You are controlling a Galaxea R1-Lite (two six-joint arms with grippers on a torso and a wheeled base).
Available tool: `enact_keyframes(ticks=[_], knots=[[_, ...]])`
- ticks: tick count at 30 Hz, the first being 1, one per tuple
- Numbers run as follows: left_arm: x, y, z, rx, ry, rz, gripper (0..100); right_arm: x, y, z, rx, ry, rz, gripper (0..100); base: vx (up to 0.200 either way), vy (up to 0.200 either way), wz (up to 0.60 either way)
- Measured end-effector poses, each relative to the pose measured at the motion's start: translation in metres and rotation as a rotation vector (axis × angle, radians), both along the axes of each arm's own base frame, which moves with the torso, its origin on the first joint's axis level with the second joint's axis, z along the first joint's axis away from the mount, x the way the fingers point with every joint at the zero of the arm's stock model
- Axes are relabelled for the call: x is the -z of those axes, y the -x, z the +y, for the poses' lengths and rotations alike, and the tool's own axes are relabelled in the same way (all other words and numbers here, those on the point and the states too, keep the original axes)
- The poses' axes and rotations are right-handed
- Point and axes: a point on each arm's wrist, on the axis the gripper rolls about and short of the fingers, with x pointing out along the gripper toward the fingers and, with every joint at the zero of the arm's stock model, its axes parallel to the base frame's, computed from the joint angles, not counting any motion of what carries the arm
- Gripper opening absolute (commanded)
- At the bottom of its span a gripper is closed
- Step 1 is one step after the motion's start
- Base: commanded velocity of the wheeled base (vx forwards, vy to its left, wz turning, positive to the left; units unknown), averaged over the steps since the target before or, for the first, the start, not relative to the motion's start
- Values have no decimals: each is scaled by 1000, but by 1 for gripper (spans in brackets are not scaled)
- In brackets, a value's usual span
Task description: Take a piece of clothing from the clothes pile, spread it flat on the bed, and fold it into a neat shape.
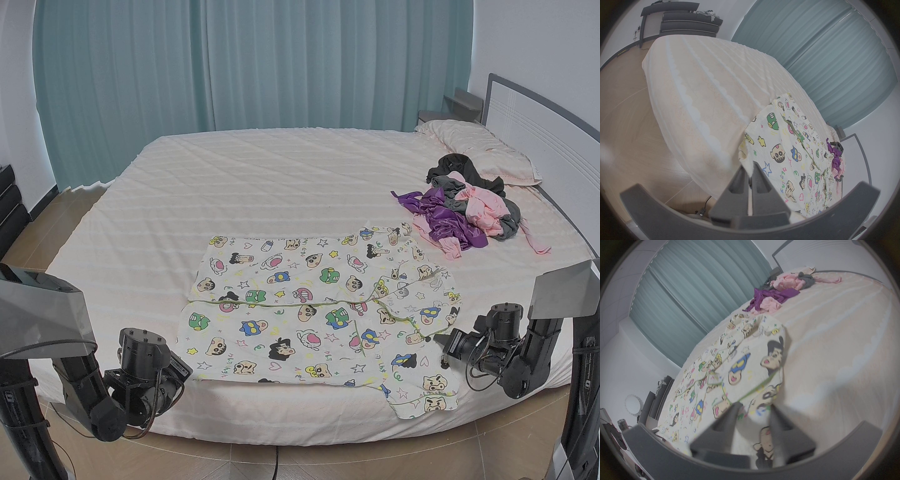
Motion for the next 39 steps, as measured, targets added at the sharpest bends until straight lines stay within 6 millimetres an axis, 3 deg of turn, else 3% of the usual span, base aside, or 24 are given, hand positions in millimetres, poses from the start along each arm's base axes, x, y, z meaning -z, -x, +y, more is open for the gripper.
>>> enact_keyframes(ticks=[15, 16, 23, 30, 39], knots=[[2, -7, -1, -6, 3, -8, 0, -31, -31, -6, 38, -9, -158, 0, 0, 0, 0], [3, -8, -1, -7, 3, -9, 0, -32, -33, -5, 38, -10, -164, 100, 0, 0, 0], [8, -13, -2, -9, 7, -22, 0, -29, -31, -4, 33, -8, -146, 100, 0, 0, 0], [11, -13, -2, -9, 3, -11, 0, -32, -16, -18, 70, -4, -119, 100, 0, 0, 0], [13, -13, -2, -9, 1, -6, 0, -42, 29, -32, 64, -27, -35, 100, 0, 0, 0]])
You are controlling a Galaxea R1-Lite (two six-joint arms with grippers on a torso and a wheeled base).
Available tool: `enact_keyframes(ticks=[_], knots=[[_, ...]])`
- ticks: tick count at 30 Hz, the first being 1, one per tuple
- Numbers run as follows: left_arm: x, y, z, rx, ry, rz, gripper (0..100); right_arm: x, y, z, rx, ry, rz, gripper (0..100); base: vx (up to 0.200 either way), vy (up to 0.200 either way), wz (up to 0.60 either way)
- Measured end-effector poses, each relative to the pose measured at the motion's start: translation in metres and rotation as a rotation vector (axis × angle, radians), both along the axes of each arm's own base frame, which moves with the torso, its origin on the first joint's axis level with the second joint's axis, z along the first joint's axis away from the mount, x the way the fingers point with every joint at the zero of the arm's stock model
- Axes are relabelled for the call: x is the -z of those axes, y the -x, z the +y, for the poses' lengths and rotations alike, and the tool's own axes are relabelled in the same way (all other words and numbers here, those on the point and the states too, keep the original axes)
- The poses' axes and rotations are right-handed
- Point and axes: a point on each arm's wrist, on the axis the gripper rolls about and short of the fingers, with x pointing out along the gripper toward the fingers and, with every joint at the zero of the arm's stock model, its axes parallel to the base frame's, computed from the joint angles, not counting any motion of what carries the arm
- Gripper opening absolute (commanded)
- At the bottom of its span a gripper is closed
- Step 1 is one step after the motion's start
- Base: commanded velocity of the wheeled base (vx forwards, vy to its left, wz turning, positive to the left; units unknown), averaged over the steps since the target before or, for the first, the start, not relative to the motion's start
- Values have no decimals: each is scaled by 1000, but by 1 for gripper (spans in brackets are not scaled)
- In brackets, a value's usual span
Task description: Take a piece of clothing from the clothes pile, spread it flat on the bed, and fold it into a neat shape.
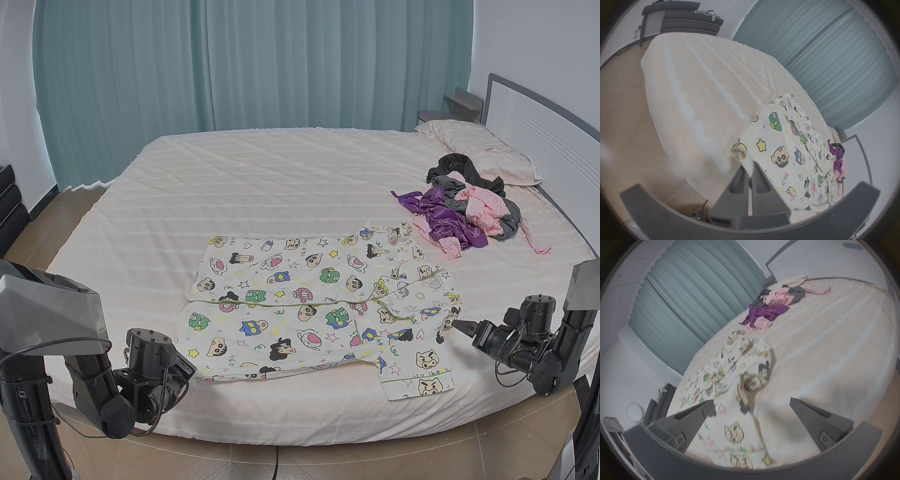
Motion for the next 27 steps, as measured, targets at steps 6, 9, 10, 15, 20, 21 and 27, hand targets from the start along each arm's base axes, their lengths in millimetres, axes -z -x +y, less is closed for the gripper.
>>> enact_keyframes(ticks=[6, 9, 10, 15, 20, 21, 27], knots=[[0, 0, 0, 1, 0, 0, 0, 3, 35, 14, -102, -10, 74, 100, 0, 0, 0], [0, 0, 0, 1, 0, 0, 0, 8, 44, 21, -165, 22, 101, 100, 0, 0, 0], [0, 0, 0, 1, 0, 0, 0, 10, 46, 22, -185, 39, 108, 100, 0, 0, 0], [-1, 1, 0, 1, 0, -1, 0, 23, 51, 28, -245, 84, 152, 100, 0, 0, 0], [-1, 1, -1, 3, 1, -4, 0, 28, 47, 33, -264, 92, 136, 100, 0, 0, 0], [-2, 1, -1, 4, 1, -4, 0, 29, 45, 33, -264, 93, 131, 100, 0, 0, 0], [-2, 1, -1, 4, 1, -5, 0, 36, 38, 37, -271, 96, 136, 100, 0, 0, 0]])
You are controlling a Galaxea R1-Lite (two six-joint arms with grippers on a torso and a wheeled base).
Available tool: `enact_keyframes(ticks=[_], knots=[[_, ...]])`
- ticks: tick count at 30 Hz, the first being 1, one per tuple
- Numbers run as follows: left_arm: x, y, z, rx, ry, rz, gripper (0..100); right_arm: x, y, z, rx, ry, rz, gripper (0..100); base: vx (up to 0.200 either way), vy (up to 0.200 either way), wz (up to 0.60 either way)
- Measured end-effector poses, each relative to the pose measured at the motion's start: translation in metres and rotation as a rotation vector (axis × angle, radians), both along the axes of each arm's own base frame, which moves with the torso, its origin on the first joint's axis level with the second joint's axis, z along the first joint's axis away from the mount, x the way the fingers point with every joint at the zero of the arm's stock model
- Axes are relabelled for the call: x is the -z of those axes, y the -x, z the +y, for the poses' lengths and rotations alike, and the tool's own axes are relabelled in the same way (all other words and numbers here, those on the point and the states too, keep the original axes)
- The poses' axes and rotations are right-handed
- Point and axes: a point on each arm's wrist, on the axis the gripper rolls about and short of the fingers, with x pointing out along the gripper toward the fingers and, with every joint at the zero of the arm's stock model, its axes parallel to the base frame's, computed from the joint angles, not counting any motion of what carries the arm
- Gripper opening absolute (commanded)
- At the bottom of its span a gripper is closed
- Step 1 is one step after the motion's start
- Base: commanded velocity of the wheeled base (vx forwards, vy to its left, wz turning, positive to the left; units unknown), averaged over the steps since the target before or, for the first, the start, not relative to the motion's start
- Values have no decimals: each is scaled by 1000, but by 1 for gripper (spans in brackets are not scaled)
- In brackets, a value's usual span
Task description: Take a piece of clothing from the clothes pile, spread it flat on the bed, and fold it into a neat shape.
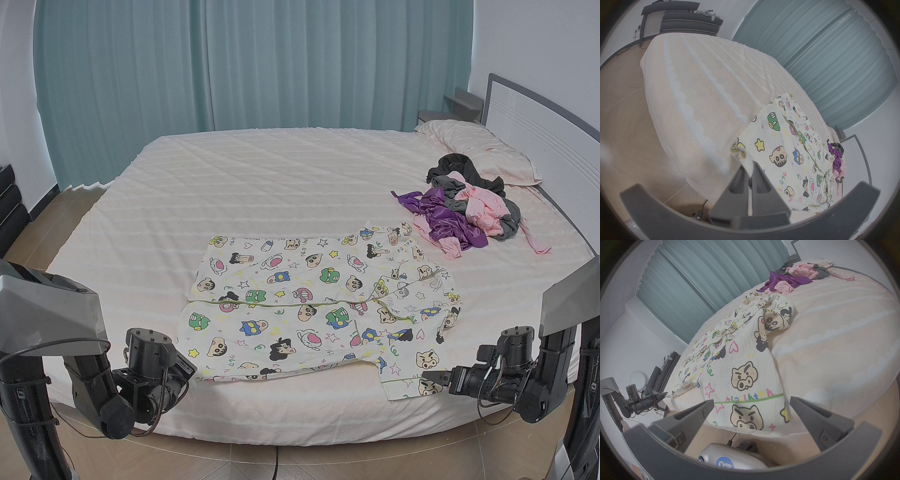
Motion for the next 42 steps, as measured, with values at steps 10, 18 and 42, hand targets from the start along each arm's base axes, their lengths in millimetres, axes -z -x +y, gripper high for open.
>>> enact_keyframes(ticks=[10, 18, 42], knots=[[-1, 0, 0, 1, 1, -3, 0, 5, -6, 2, -3, 0, -3, 0, 0, 0, 0], [-1, -1, 0, 10, -13, -4, 0, 5, 0, 0, 3, -1, 7, 0, 0, 0, 0], [-17, 26, 3, 140, -155, 4, 0, -39, 63, -10, 28, 35, 166, 0, 0, 0, 0]])
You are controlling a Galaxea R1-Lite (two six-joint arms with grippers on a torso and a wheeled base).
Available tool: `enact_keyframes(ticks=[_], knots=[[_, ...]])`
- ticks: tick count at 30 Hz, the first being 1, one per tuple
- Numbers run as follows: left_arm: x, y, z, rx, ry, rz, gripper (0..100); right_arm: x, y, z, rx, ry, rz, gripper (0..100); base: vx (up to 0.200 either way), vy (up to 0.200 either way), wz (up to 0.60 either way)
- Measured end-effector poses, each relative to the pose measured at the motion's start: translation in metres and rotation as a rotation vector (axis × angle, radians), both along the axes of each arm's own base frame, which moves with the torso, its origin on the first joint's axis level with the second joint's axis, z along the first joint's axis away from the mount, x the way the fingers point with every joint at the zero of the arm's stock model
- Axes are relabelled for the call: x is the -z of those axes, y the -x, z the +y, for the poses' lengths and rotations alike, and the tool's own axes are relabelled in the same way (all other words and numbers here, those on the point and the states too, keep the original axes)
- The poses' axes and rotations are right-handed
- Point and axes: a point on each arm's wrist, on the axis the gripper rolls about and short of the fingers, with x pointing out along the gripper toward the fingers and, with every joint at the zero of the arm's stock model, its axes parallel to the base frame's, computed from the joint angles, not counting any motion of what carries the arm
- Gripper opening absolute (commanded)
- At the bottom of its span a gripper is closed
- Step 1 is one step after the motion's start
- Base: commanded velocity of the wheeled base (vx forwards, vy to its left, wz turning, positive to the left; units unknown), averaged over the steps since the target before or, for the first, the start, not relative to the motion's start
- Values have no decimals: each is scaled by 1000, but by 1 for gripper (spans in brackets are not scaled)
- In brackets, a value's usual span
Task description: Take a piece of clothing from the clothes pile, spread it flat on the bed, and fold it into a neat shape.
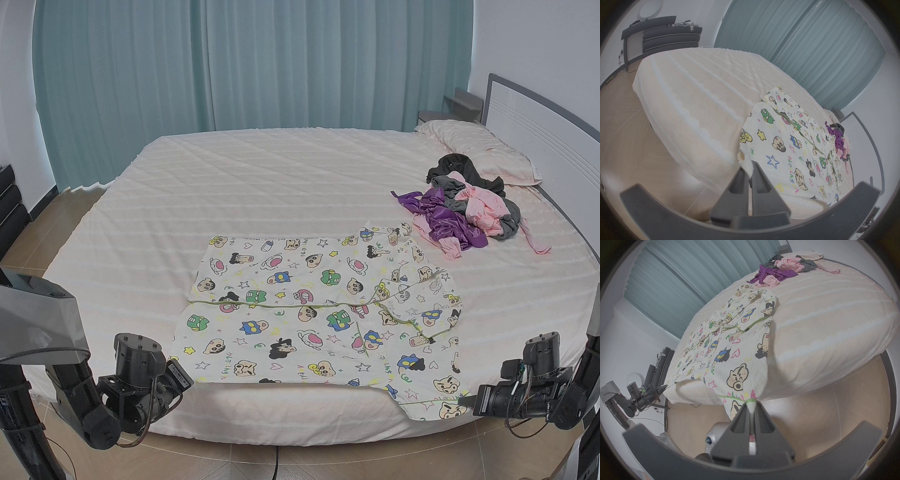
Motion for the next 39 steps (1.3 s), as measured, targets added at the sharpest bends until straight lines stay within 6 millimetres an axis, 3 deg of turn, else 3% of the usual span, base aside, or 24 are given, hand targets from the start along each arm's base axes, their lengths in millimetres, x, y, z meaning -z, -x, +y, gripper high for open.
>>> enact_keyframes(ticks=[16, 39], knots=[[7, 21, -2, 62, -85, 66, 0, -13, 22, 13, -23, 110, 39, 0, 0, 0, 0], [14, 53, 5, 101, -130, 164, 0, -25, 56, 6, -40, 157, 152, 0, 0, 0, 0]])
